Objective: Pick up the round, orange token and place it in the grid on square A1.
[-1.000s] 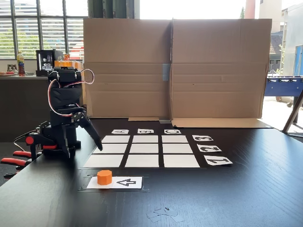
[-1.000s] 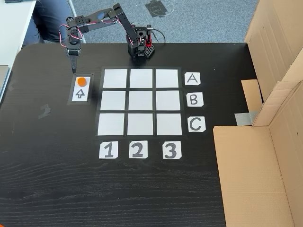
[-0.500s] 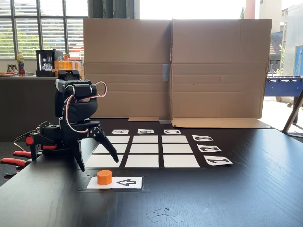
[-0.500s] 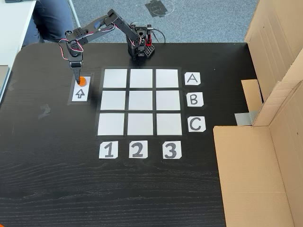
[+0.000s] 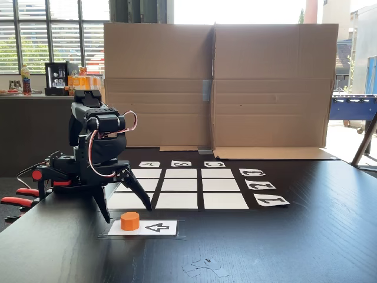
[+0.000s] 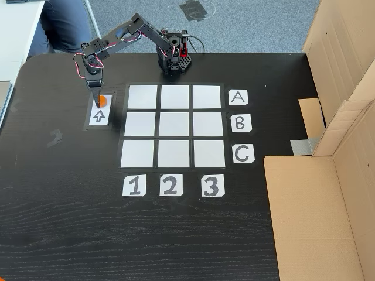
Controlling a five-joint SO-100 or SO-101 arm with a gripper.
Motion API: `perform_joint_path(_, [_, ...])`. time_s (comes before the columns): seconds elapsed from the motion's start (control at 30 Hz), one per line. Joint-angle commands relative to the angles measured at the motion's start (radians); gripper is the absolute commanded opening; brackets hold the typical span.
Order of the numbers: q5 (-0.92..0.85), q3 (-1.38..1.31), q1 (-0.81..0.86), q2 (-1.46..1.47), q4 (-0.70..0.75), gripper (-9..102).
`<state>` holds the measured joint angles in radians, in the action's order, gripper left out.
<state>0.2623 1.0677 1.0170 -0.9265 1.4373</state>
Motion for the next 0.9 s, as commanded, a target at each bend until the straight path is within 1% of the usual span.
perform_joint_path(0.0, [0.006, -0.028, -0.018, -0.006, -0.006, 38])
perform_joint_path(0.87, [0.017, 0.017, -0.061, 0.051, -0.006, 34])
